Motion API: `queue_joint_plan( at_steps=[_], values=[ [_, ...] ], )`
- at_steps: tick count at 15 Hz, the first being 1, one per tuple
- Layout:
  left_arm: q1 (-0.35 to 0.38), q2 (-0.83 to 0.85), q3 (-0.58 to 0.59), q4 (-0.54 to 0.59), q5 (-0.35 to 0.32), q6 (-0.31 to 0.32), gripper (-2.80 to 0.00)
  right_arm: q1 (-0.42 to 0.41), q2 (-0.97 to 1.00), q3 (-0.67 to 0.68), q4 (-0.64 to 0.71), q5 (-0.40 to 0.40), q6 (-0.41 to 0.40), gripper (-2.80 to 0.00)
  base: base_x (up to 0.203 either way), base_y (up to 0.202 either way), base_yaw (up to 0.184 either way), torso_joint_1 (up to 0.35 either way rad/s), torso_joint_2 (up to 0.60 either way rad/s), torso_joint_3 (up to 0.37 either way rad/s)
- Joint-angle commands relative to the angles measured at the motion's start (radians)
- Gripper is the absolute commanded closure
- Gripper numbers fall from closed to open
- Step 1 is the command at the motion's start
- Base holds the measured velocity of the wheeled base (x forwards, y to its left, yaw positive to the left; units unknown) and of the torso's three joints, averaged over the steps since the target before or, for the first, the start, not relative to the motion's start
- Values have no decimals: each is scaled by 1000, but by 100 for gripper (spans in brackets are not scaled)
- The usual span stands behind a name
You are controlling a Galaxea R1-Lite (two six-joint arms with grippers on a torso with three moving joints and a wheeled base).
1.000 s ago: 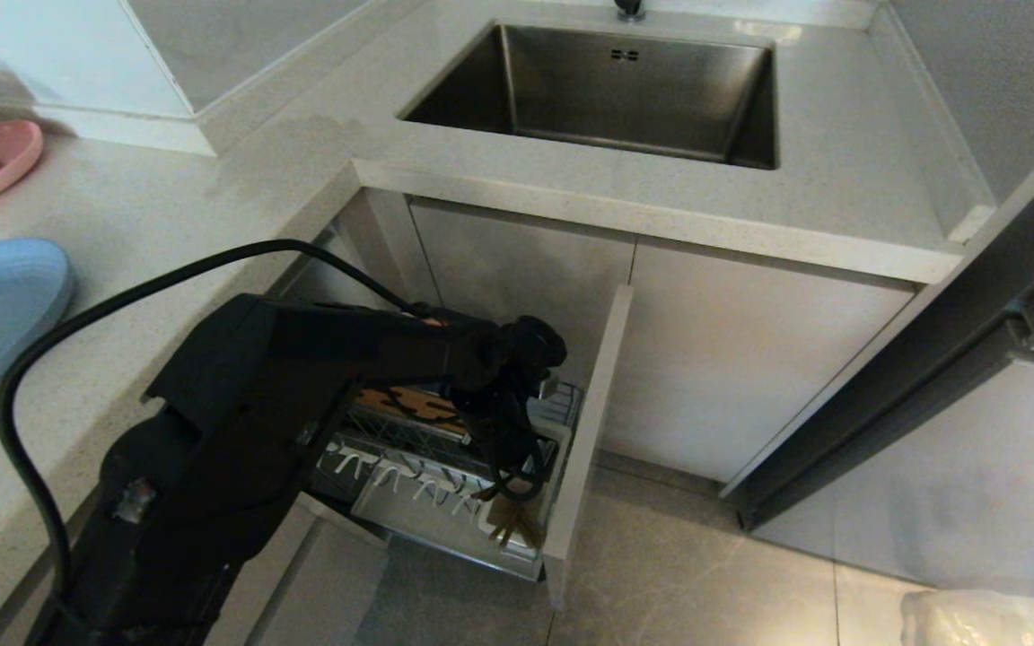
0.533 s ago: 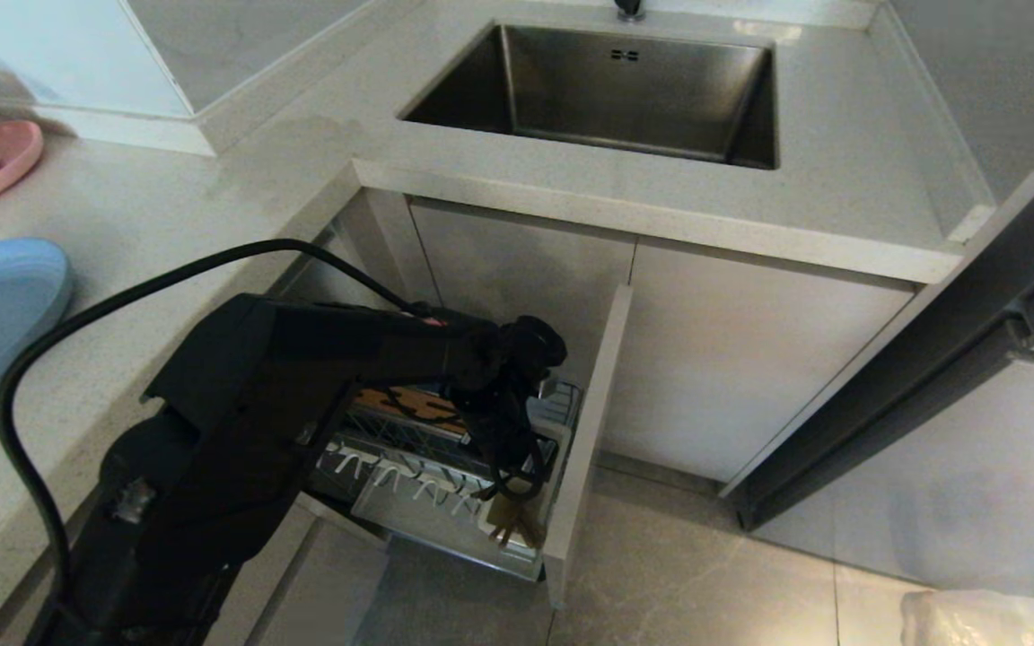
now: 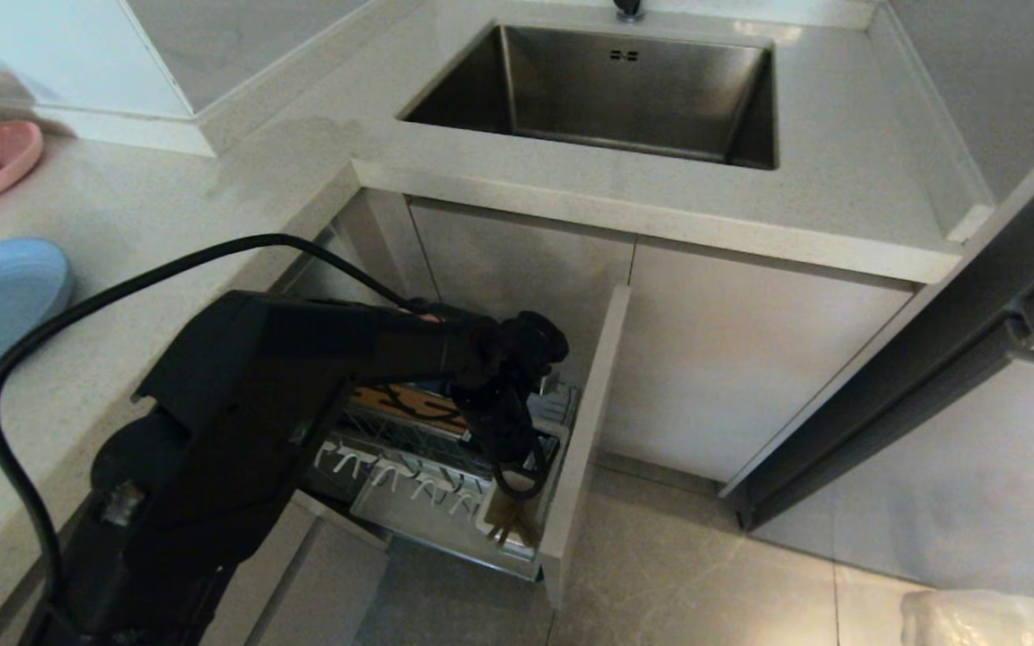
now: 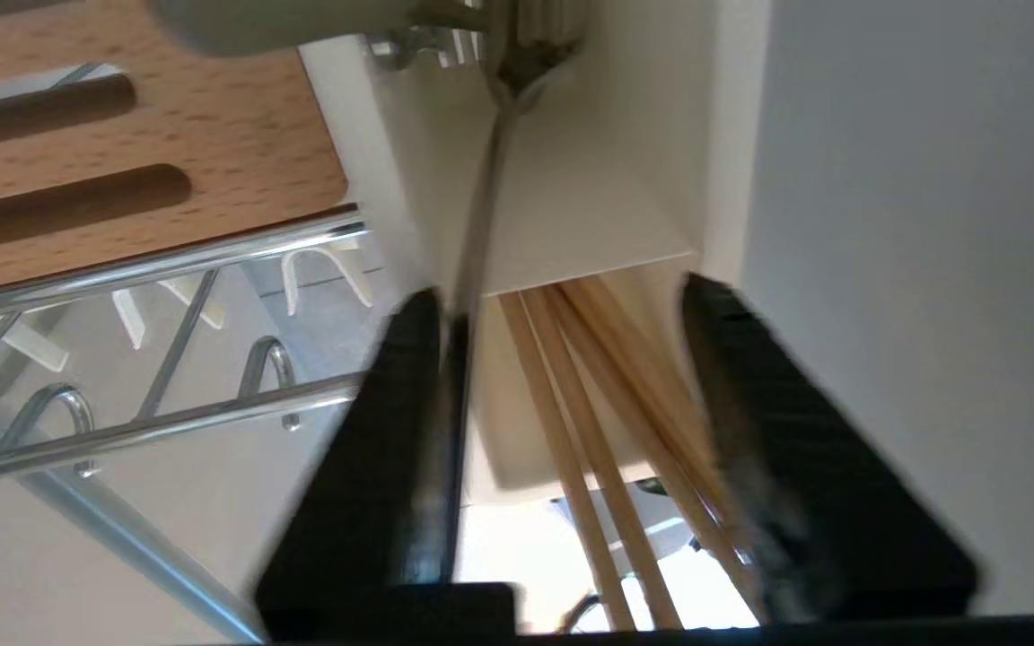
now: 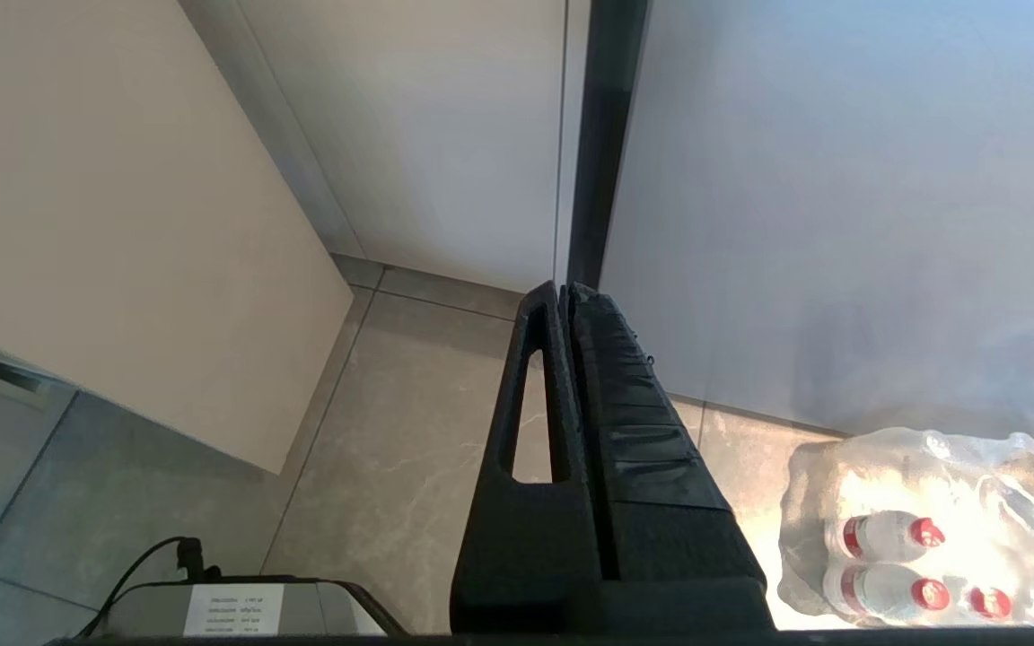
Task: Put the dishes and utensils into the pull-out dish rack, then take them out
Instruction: Pick up the fork and place it in the cupboard, then pick up the plate and place it in the cupboard
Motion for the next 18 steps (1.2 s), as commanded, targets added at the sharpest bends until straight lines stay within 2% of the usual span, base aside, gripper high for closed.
queue_joint_plan(
  at_steps=[1, 8, 14, 15, 18],
  values=[
    [1, -7, 0, 5, 2, -2, -280, 0, 1, 0, 0, 0, 0, 0, 0, 0, 0, 0, 0, 0],
    [1, -86, 1, 8, 90, -34, -280, 0, 1, 0, 0, 0, 0, 0, 0, 0, 0, 0, 0, 0],
    [6, -198, 8, 13, 117, -78, -280, 0, 1, 0, 0, 0, 0, 0, 0, 0, 0, 0, 0, 0],
    [9, -223, 14, 14, 126, -82, 0, 0, 1, 0, 0, 0, 0, 0, 0, 0, 0, 0, 0, 0],
    [13, -305, 40, 13, 150, -86, 0, 0, 1, 0, 0, 0, 0, 0, 0, 0, 0, 0, 0, 0]
  ],
)
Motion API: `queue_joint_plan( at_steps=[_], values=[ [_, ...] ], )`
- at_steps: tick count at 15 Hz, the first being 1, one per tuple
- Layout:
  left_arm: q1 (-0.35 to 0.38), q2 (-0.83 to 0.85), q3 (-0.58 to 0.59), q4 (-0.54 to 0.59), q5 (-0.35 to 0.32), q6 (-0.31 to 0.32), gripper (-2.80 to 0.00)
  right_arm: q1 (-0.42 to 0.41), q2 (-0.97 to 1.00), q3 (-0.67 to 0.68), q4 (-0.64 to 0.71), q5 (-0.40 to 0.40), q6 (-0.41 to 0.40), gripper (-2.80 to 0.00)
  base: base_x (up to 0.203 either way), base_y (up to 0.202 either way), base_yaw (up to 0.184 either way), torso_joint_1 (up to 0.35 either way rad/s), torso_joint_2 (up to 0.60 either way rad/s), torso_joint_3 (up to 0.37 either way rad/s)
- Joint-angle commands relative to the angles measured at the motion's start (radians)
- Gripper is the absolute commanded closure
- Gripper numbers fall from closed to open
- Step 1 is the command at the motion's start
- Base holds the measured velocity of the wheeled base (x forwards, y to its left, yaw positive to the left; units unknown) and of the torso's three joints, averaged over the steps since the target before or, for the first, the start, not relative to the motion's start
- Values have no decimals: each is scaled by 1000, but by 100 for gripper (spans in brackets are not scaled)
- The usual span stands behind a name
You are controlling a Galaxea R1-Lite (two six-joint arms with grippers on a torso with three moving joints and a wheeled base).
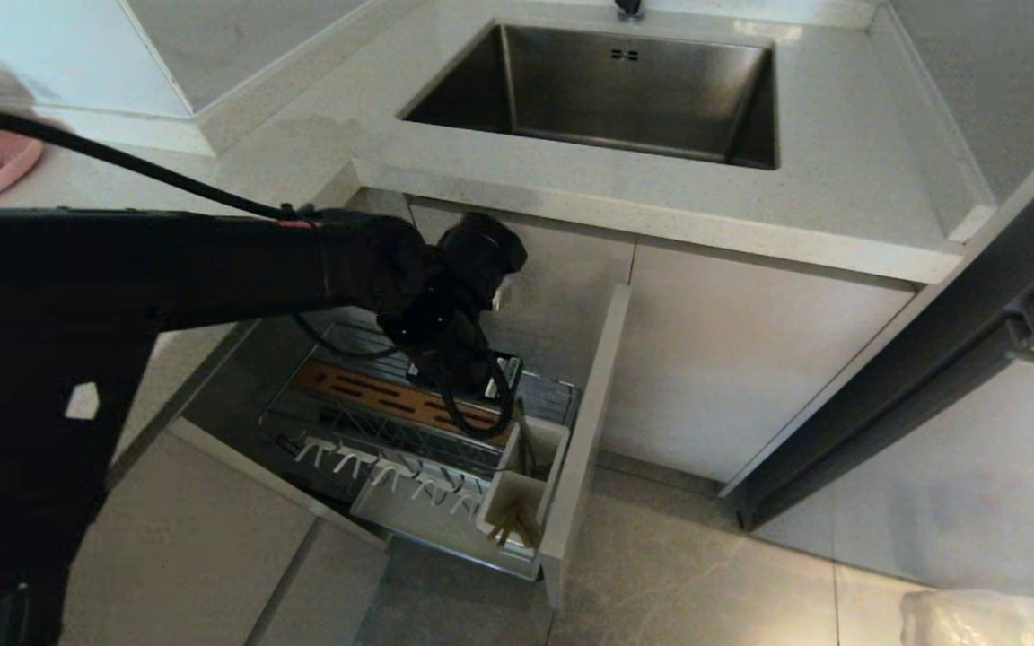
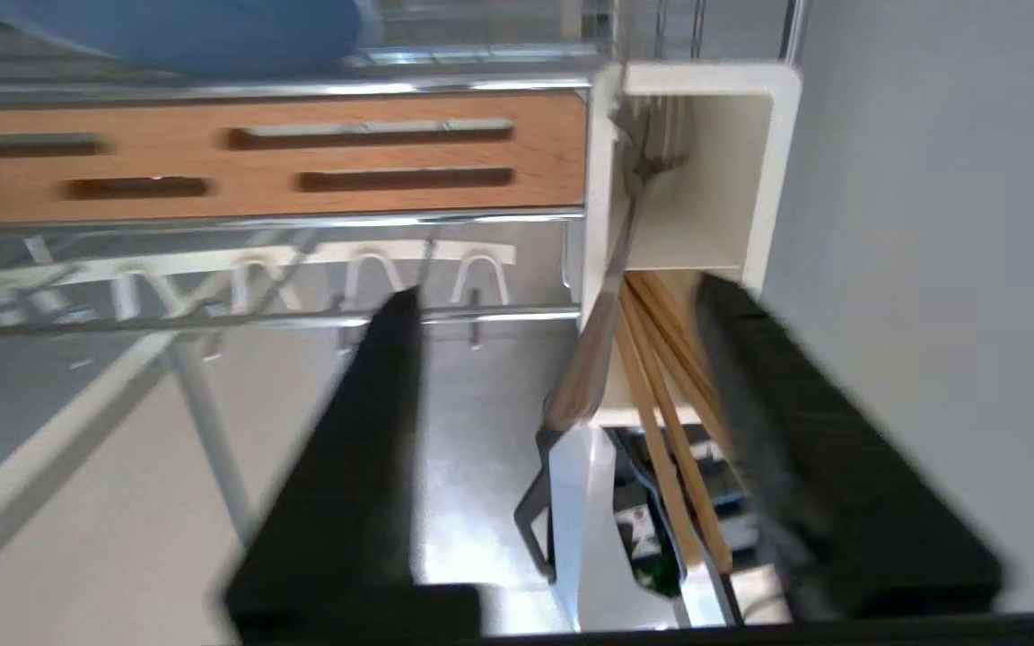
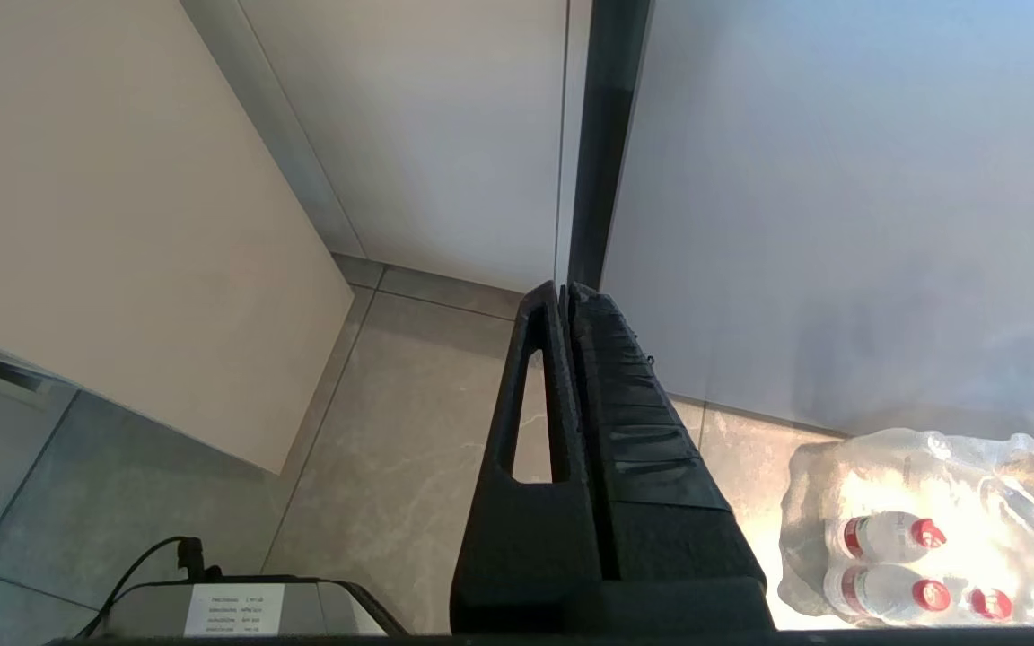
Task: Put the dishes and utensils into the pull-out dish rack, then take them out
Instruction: Pick up the plate and place it in the cupboard
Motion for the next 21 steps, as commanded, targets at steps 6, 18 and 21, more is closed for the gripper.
queue_joint_plan(
  at_steps=[6, 18, 21],
  values=[
    [0, -266, 65, 3, 23, -5, 0, 0, 2, 0, 0, 0, 0, 0, 0, 0, 0, 0, 0, 0],
    [263, -591, 58, -282, 136, -291, 0, 0, 2, 0, 0, 0, 0, 0, 0, 0, 0, 0, 0, 0],
    [358, -560, 57, -386, 273, -333, 0, 0, 0, 0, 0, 0, 0, 0, 0, 0, 0, 0, 0, 0]
  ],
)
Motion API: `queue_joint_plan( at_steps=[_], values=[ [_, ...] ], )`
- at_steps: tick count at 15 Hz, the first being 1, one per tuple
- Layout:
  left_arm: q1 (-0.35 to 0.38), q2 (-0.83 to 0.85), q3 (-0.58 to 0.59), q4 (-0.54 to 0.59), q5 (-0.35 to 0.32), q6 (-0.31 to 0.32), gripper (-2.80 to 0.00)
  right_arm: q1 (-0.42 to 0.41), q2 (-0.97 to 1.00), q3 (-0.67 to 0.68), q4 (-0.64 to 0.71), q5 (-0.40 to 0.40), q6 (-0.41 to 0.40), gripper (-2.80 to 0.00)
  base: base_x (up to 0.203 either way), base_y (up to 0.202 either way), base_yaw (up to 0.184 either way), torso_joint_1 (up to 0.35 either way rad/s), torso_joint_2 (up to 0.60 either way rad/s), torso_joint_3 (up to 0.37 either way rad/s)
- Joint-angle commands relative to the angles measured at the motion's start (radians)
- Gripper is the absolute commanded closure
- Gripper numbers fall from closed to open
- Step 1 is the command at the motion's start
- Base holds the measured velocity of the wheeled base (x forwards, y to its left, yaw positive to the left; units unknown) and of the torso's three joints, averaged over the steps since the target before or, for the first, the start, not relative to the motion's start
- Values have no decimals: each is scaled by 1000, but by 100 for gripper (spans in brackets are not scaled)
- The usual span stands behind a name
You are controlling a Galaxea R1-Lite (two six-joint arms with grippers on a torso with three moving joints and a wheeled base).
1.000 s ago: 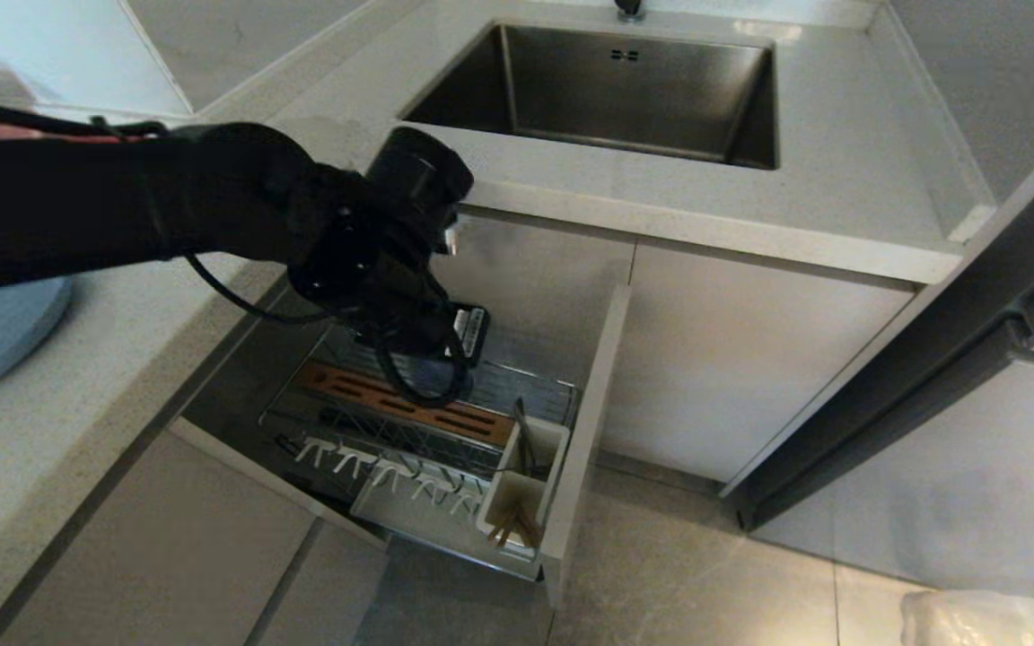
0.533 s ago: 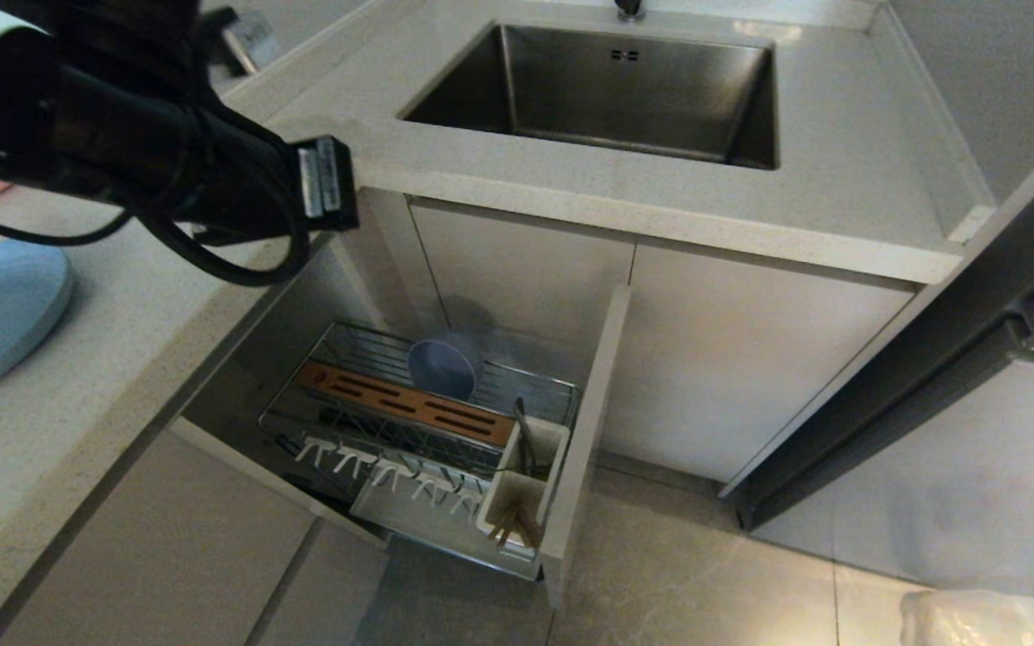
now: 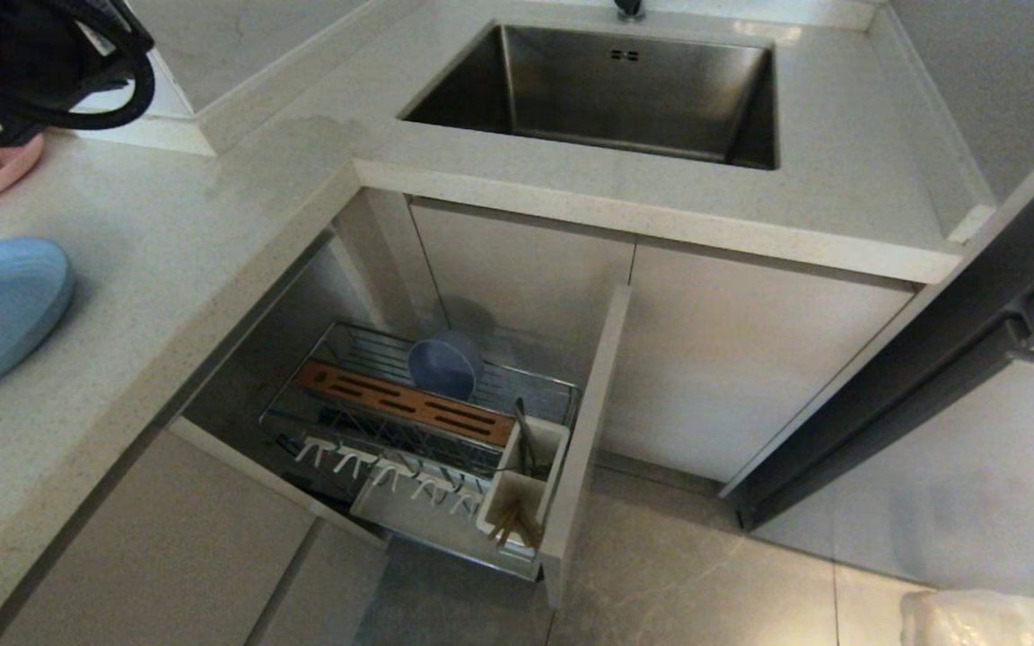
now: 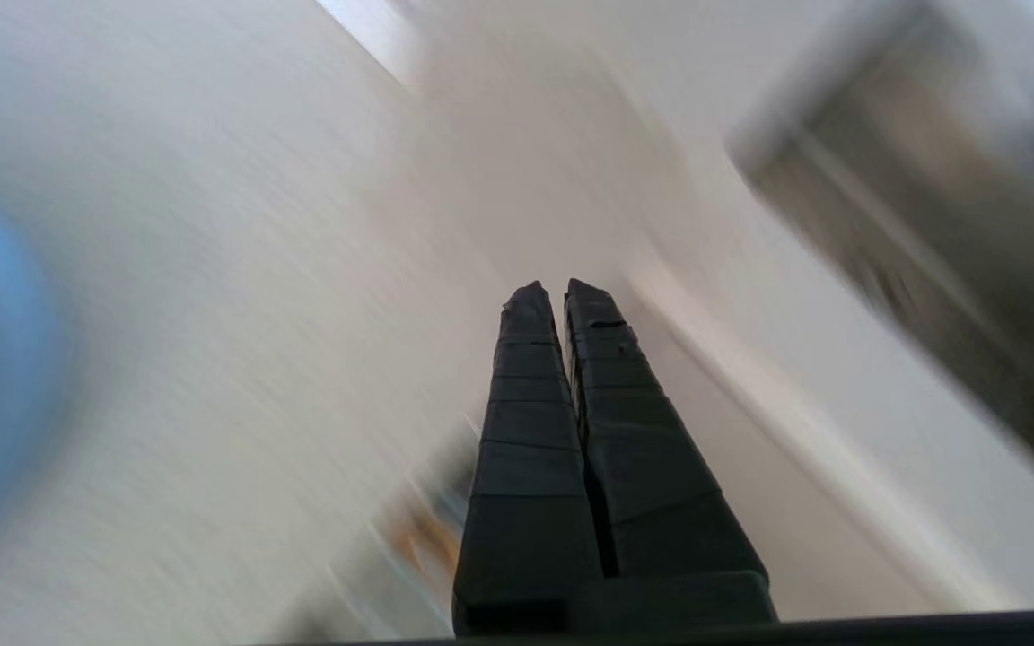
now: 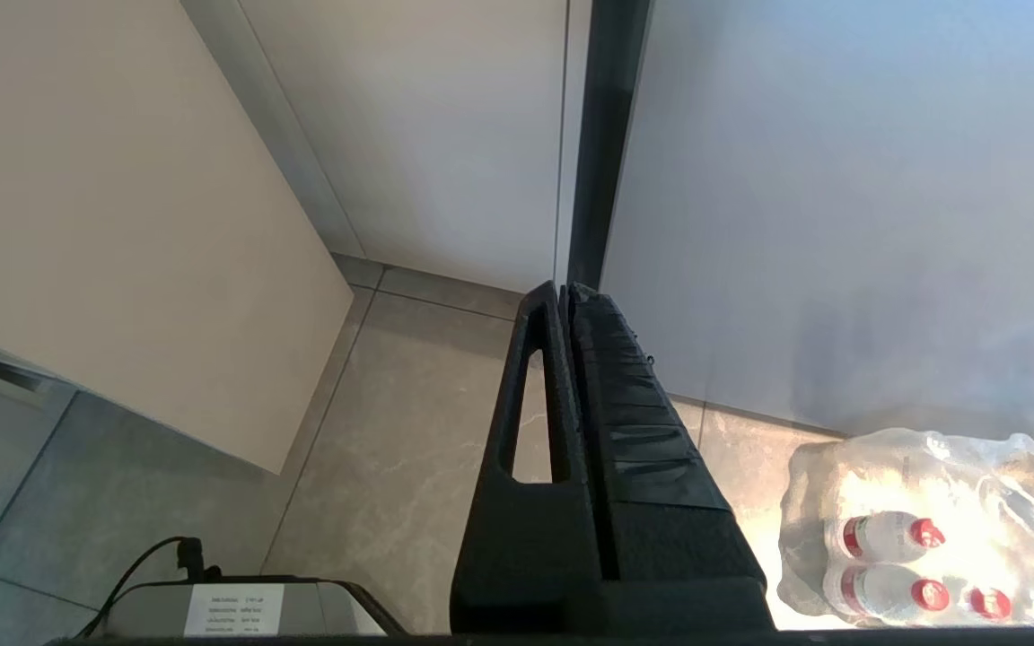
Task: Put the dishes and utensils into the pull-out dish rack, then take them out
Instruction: Pick up the plate and place it in the cupboard
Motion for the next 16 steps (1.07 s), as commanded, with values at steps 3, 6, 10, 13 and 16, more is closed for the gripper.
queue_joint_plan(
  at_steps=[3, 6, 10, 13, 16],
  values=[
    [99, 93, -5, -71, 126, 3, 0, 0, 1, 0, 0, 0, 0, 0, 0, 0, 0, 0, 0, 0],
    [181, 167, -38, -70, 172, 6, 0, 0, 2, 0, 0, 0, 0, 0, 0, 0, 0, 0, 0, 0],
    [281, 239, -88, -68, 201, 42, 0, 0, 2, 0, 0, 0, 0, 0, 0, 0, 0, 0, 0, 0],
    [316, 268, -89, -27, 231, 68, 0, 0, 2, 0, 0, 0, 0, 0, 0, 0, 0, 0, 0, 0],
    [320, 270, -89, 43, 234, 69, 0, 0, 1, 0, 0, 0, 0, 0, 0, 0, 0, 0, 0, 0]
  ],
)
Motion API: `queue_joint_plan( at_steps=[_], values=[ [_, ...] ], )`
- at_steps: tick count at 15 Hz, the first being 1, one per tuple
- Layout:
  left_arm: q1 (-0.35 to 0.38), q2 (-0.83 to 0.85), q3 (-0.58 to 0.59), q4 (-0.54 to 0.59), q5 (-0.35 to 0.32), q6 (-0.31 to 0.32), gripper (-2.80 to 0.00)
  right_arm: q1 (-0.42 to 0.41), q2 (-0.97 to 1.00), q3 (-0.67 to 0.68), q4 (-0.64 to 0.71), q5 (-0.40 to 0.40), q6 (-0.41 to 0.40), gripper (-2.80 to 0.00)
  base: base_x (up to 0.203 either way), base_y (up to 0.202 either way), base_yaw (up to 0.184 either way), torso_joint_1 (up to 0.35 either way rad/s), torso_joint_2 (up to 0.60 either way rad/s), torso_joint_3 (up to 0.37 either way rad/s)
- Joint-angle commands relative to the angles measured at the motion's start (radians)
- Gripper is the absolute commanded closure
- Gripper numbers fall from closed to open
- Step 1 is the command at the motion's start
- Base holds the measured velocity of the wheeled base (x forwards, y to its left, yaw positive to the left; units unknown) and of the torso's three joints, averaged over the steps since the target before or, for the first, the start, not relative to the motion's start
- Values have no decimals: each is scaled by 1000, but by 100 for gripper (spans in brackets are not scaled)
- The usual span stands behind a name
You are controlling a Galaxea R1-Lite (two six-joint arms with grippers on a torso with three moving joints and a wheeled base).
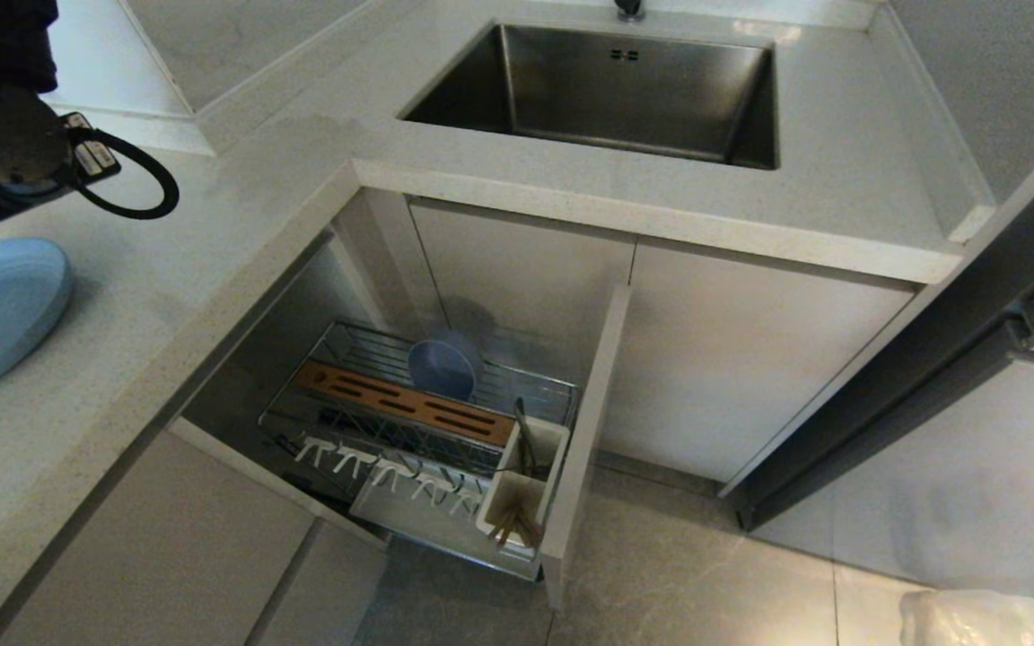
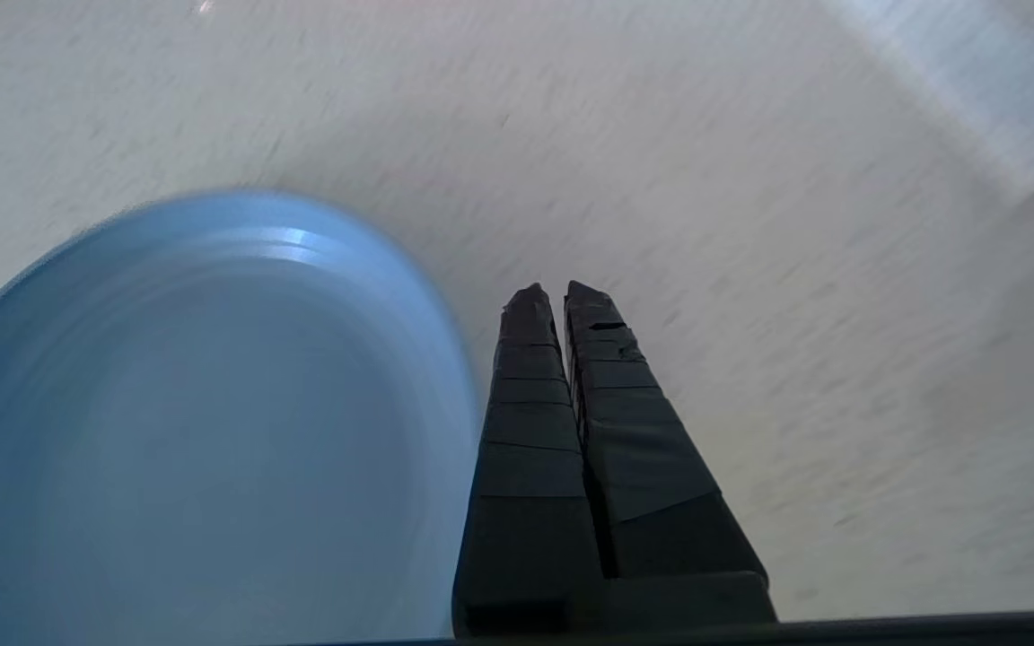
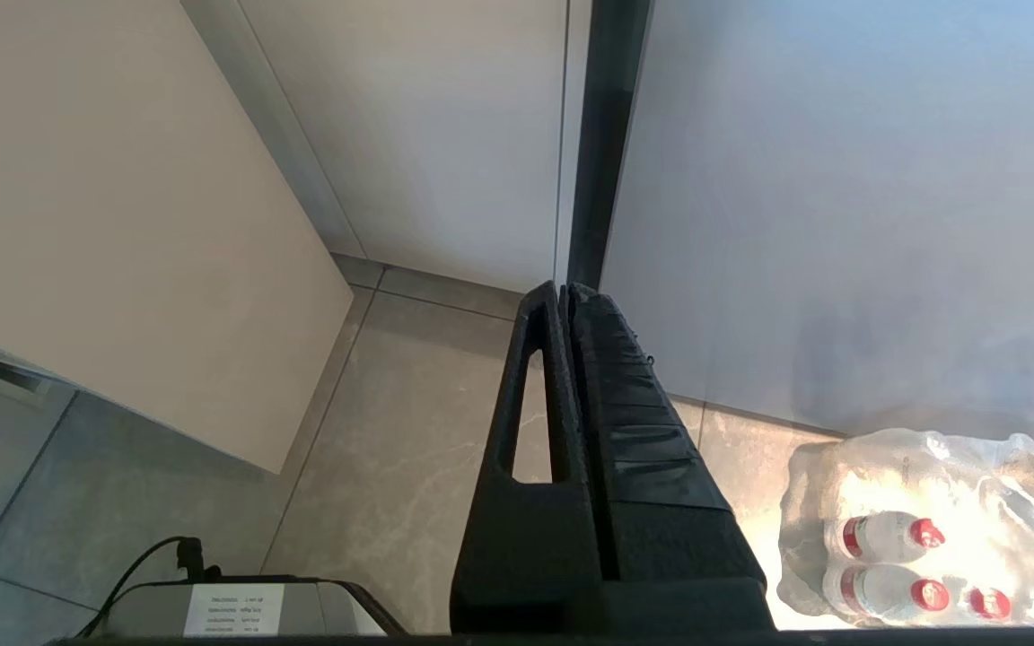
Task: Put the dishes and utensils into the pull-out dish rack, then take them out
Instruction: Pick up the plate and place it in the cupboard
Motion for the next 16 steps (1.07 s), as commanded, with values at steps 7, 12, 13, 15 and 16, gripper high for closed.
queue_joint_plan(
  at_steps=[7, 12, 13, 15, 16],
  values=[
    [44, 8, 0, 104, 13, -3, -280, 0, 1, 0, 0, 0, 0, 0, 0, 0, 0, 0, 0, 0],
    [46, 18, 1, 104, 10, -5, -280, 0, 2, 0, 0, 0, 0, 0, 0, 0, 0, 0, 0, 0],
    [46, 22, 1, 104, 9, -7, -280, 0, 0, 0, 0, 0, 0, 0, 0, 0, 0, 0, 0, 0],
    [53, 36, 1, 103, -8, -9, -280, 0, 0, 0, 0, 0, 0, 0, 0, 0, 0, 0, 0, 0],
    [58, 45, 0, 101, -23, -10, -280, 0, 2, 0, 0, 0, 0, 0, 0, 0, 0, 0, 0, 0]
  ],
)
